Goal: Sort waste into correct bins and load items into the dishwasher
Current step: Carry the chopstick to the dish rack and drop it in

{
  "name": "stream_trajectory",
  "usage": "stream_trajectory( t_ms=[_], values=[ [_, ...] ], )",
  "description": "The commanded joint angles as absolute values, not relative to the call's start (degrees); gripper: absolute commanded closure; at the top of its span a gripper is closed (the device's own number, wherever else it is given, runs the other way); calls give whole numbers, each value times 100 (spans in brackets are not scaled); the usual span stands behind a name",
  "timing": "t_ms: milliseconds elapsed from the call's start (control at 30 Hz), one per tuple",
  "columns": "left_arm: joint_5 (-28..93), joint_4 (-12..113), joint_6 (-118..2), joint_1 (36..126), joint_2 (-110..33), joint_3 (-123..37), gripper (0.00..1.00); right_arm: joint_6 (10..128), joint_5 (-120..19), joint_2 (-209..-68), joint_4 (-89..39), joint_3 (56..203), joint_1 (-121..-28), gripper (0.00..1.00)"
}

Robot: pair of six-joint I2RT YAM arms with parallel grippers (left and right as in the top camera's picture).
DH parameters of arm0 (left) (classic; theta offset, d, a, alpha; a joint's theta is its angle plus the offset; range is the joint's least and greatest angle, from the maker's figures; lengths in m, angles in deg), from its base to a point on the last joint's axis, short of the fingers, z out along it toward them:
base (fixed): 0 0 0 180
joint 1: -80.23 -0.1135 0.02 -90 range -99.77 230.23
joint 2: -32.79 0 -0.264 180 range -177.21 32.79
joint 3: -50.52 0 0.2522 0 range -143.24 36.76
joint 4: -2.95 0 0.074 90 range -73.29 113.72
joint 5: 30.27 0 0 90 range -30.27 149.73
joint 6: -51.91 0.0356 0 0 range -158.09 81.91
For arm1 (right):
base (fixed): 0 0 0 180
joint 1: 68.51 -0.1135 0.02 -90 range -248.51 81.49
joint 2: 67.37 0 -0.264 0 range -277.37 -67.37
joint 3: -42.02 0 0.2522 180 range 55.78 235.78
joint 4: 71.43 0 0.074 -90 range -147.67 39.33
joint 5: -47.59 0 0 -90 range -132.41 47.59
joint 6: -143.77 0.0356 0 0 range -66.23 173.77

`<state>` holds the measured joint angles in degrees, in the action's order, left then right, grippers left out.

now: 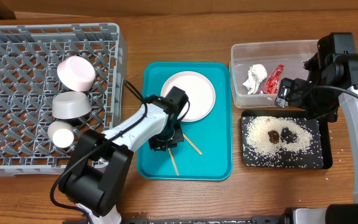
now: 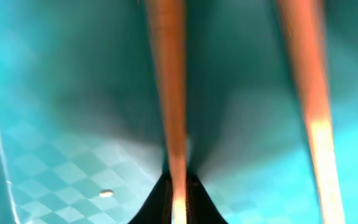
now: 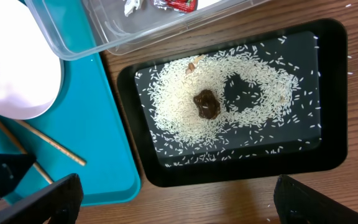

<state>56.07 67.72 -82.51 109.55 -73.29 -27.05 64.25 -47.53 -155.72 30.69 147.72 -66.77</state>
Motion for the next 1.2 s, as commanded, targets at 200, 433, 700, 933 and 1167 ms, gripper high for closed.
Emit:
stream_trajectory(
  t_ms=[200, 433, 700, 933, 1167],
  values=[
    [5721, 7126, -7701, 10280, -6599, -3042, 96, 6439, -4760, -15555, 3055, 14879, -6688, 0],
    [6178, 7661, -6372, 9748, -5801, -3835, 96, 6439, -4762, -15555, 3055, 14879, -6688, 0],
    [6781, 7736, -5469, 8686, -5762, -4027, 96, 6441, -4762, -15555, 3055, 14879, -6688, 0],
    [6761, 7452, -4831, 7991, -5989, -4025, 96, 6441, -4762, -15555, 3058, 14879, -6688, 0],
    [6228, 7379, -4579, 7967, -6171, -4027, 75, 6441, -4762, -15555, 3053, 14879, -6688, 0]
  ],
)
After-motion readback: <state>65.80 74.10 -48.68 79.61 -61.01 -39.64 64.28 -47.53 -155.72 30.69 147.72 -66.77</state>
